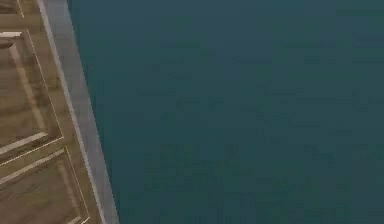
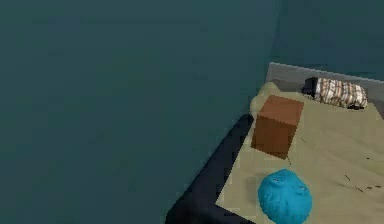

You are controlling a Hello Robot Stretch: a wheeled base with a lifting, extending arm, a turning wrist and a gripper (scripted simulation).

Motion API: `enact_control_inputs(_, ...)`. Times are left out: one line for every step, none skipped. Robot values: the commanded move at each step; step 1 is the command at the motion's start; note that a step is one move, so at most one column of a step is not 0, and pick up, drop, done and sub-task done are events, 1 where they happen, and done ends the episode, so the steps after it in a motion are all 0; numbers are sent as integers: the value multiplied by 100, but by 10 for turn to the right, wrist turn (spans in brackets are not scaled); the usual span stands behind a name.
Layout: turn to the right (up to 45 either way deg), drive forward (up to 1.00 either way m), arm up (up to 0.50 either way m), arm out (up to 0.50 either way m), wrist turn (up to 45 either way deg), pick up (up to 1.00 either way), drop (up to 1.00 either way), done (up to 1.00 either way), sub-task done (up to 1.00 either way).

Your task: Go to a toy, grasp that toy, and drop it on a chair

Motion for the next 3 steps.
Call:
enact_control_inputs(300,0,0,0,0,0,0,0,0)
enact_control_inputs(0,0,50,0,0,0,0,0,0)
enact_control_inputs(0,0,20,0,0,0,0,0,0)
